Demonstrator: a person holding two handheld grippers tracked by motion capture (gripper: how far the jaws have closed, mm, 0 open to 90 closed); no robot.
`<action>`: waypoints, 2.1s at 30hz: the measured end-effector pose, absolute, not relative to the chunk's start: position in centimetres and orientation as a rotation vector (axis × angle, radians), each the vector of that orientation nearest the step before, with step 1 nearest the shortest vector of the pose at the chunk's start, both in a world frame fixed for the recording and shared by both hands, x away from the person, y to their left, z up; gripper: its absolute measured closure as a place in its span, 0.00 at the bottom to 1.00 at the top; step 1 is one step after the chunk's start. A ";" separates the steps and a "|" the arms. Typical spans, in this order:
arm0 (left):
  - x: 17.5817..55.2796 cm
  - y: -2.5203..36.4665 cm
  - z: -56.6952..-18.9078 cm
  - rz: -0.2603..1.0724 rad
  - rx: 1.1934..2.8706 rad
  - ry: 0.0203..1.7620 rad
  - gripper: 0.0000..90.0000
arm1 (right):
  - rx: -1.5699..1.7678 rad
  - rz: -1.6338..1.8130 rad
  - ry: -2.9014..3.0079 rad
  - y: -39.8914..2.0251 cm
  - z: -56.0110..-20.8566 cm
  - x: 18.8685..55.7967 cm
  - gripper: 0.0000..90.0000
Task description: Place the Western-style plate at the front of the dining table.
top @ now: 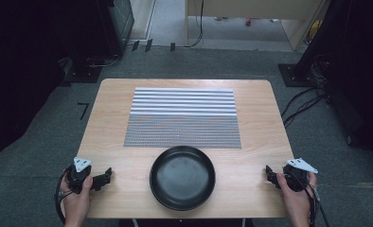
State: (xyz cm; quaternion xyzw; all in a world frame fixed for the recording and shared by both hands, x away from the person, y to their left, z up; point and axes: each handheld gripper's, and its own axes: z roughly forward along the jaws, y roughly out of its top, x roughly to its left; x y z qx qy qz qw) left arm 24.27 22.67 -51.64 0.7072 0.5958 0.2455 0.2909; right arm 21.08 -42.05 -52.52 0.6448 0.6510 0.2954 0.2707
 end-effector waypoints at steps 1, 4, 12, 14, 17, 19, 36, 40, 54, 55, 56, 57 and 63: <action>24.3 22.7 -51.6 0.653 1.888 1.594 0.06 | 1.741 0.796 1.749 -42.0 -52.5 21.1 0.16; 24.3 22.7 -51.5 0.657 1.865 1.610 0.06 | 1.756 0.807 1.725 -42.0 -52.5 21.0 0.20; 23.7 21.2 -50.2 0.646 1.812 1.557 0.06 | 1.740 0.956 1.693 -40.8 -51.1 20.8 0.21; 23.7 20.9 -50.1 0.642 1.815 1.548 0.06 | 1.738 0.966 1.692 -40.6 -50.9 20.7 0.21; 23.5 20.0 -49.8 0.635 1.822 1.519 0.06 | 1.736 1.021 1.681 -40.0 -50.3 20.6 0.21; 23.4 19.5 -49.5 0.629 1.823 1.502 0.06 | 1.730 1.034 1.675 -39.5 -50.0 20.6 0.21; 23.0 16.3 -48.5 0.558 1.814 1.417 0.06 | 1.677 1.169 1.695 -36.5 -48.2 20.4 0.22; 22.9 15.6 -48.4 0.544 1.811 1.403 0.06 | 1.662 1.182 1.699 -35.7 -48.1 20.4 0.22; 22.5 13.5 -48.0 0.486 1.803 1.353 0.06 | 1.627 1.241 1.712 -33.4 -47.7 20.2 0.24; 22.5 13.4 -48.0 0.485 1.807 1.348 0.06 | 1.622 1.247 1.714 -33.2 -47.7 20.1 0.24; 22.4 13.2 -48.0 0.482 1.808 1.347 0.06 | 1.622 1.249 1.715 -33.1 -47.6 20.1 0.24; 22.4 13.1 -48.0 0.483 1.812 1.342 0.06 | 1.620 1.251 1.716 -32.9 -47.6 20.1 0.25; 22.1 12.3 -47.9 0.465 1.816 1.320 0.06 | 1.635 1.256 1.708 -32.1 -47.6 20.0 0.28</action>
